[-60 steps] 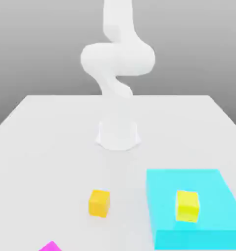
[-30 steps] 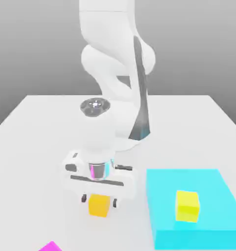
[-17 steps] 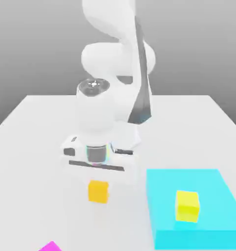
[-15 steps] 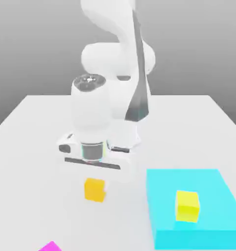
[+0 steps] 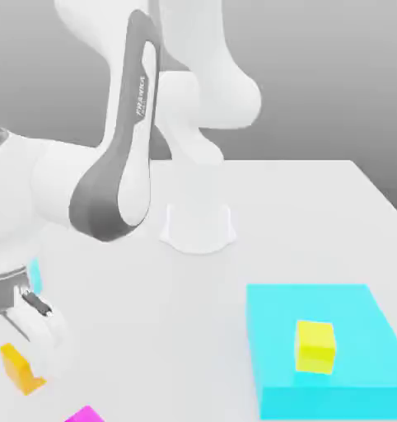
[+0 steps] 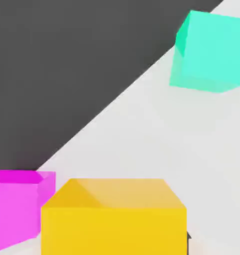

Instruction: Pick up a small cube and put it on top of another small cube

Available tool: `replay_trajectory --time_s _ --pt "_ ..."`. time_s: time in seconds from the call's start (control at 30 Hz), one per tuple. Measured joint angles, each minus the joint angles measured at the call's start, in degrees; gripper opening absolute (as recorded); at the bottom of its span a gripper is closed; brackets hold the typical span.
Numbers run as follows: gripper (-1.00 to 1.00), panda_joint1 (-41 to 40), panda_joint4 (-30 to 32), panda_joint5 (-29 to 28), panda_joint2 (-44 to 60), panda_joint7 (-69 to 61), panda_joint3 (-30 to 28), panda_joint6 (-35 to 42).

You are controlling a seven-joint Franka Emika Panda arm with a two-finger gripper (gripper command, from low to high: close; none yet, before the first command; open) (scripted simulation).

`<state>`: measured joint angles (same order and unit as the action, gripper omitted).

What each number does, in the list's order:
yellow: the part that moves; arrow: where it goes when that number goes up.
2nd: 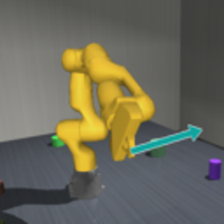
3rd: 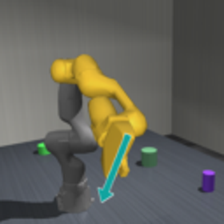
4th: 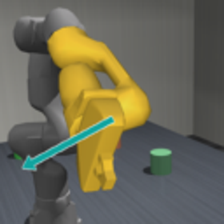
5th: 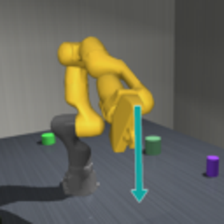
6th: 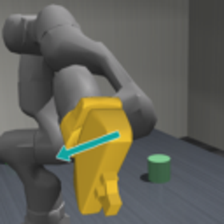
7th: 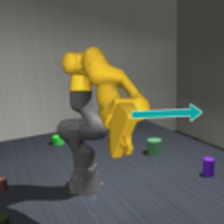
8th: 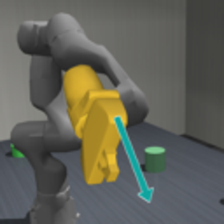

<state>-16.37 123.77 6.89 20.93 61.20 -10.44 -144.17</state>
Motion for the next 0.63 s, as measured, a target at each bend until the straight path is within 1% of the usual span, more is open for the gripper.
replay_trajectory --time_s 0.17,0.23,0.3,0.33,0.53,0.63 --pt "-1.00 -3.0 -10.4 2.1 5.4 3.3 -2.5 5.4" --pt "-1.00 -3.8 -12.6 3.2 8.5 3.5 -2.6 4.6" --pt "-1.00 -4.6 -13.4 4.5 12.5 2.9 -1.9 1.5" --pt "1.00 -4.7 -13.6 4.8 13.5 2.7 -1.7 0.7" --pt "1.00 -4.8 -13.7 4.9 14.0 2.7 -1.6 0.3" --pt "1.00 -4.1 -13.4 3.6 10.1 3.6 -2.6 3.9"
